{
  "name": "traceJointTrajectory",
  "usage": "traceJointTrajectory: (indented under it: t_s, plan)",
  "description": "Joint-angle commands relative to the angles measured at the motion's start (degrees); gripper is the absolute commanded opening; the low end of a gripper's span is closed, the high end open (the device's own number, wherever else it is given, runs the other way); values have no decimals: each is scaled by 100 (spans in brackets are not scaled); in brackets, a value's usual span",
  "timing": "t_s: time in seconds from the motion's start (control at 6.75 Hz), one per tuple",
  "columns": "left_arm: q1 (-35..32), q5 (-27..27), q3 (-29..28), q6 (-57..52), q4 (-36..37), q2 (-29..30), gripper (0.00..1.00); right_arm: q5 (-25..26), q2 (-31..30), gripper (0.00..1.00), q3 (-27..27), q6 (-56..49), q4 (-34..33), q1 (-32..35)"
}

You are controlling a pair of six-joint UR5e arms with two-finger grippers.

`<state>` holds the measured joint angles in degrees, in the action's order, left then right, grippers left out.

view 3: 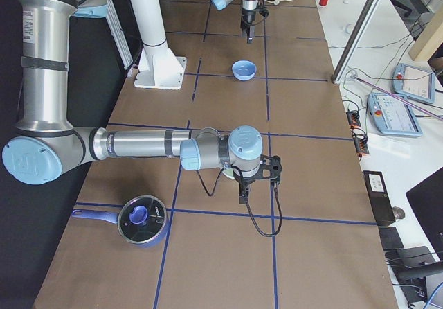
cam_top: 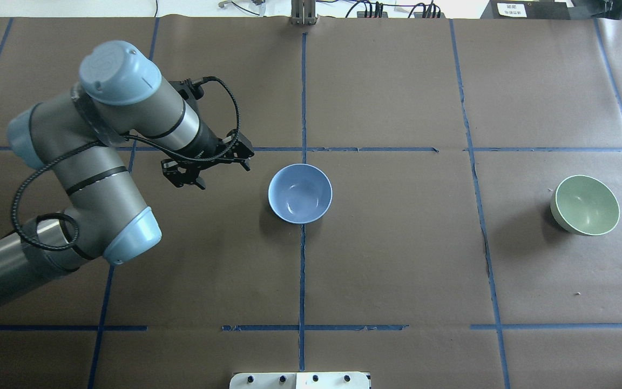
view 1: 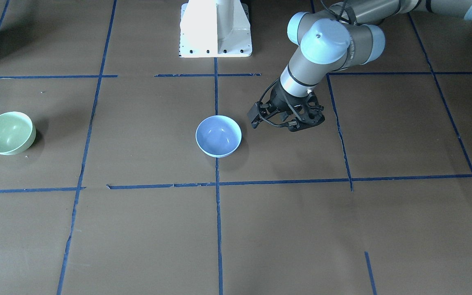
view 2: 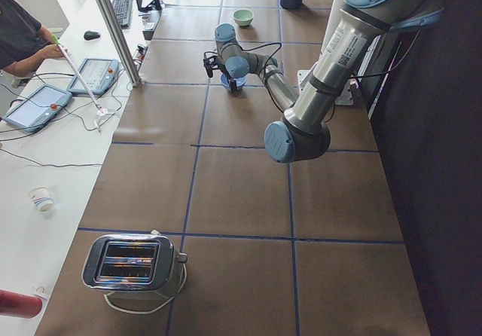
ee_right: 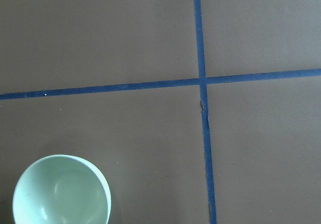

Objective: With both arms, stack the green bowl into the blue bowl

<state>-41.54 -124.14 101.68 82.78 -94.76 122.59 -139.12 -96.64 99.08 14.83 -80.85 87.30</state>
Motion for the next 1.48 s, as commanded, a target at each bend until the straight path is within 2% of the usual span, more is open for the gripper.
traceJointTrajectory:
  t_s: [0.0, 0.15, 0.3, 0.44, 0.59, 0.74, 1.19, 1.33]
  plan:
    - [-309, -102, 1120, -1214, 1647, -296, 100, 60, -302, 100, -81, 1829, 1739, -719]
    - [-442, -102, 1482, -1760, 1906, -576, 100, 70, -312, 100, -334, 2370, 2445, -1036]
    - [-573, -85, 1747, -2288, 1917, -970, 100, 296, -312, 100, -458, 2932, 2991, -1414]
    - [-592, 211, 2132, -2528, 1900, -1409, 100, 481, -312, 100, -503, 3547, 3484, -1818]
    - [-566, 667, 2354, -2644, 1883, -1744, 100, 744, -312, 100, -634, 3666, 3671, -2144]
    - [-557, 671, 2304, -2775, 1874, -1913, 100, 1033, -294, 100, -713, 3667, 3682, -2425]
    - [-548, 715, 2163, -2777, 1874, -1914, 100, 1036, -294, 100, -1117, 3597, 3709, -2454]
    - [-548, 715, 2163, -2777, 1882, -1932, 100, 1036, -251, 84, -1119, 3675, 3700, -2454]
